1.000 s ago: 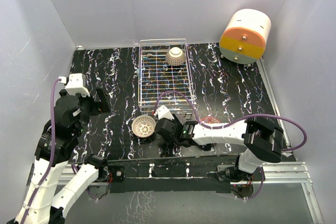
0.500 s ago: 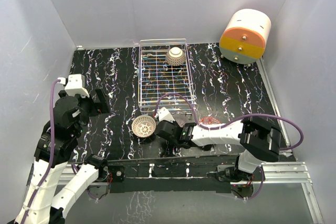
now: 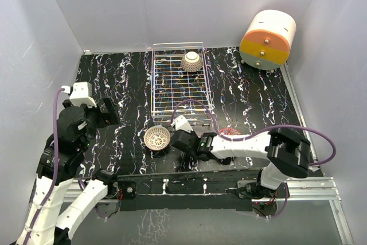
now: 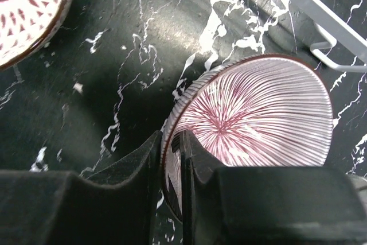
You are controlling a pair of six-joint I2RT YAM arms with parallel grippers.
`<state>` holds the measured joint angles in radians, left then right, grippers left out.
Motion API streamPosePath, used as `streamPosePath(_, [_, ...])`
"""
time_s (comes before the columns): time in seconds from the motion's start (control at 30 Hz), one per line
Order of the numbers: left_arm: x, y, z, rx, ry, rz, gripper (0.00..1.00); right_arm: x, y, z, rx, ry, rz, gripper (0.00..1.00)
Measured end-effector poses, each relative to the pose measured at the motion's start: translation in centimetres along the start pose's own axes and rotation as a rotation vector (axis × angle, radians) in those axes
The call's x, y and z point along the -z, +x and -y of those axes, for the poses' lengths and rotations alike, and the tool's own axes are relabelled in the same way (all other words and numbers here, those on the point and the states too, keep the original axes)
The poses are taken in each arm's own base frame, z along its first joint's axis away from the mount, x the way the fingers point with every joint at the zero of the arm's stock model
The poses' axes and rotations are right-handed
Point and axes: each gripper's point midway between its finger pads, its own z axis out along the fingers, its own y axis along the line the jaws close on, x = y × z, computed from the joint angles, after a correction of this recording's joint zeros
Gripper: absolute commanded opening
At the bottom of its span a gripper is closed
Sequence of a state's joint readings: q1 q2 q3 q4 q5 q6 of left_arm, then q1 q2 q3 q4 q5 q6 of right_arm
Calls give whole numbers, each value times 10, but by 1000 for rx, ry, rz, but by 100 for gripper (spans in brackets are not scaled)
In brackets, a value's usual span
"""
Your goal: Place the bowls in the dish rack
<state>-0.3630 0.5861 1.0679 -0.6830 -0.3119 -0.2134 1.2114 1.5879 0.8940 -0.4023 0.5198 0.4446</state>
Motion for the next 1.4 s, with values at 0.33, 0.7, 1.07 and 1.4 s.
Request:
streamPosePath(0.33, [1,-3,0,1,-2,9,97,84,-59,-26,-104,-316,111,8])
streamPosePath(0.7, [3,-7,-1,2,-2,19,97,138,-127,-27,-164,-486,237,8])
streamPosePath(1.07, [11,-16,-2,13,5,54,97,84,-245,57,-446,-646,439,8])
streamPosePath(1.4, [17,-20,-3,11,9,69,97,11,-294,87,-738,-919,529,8])
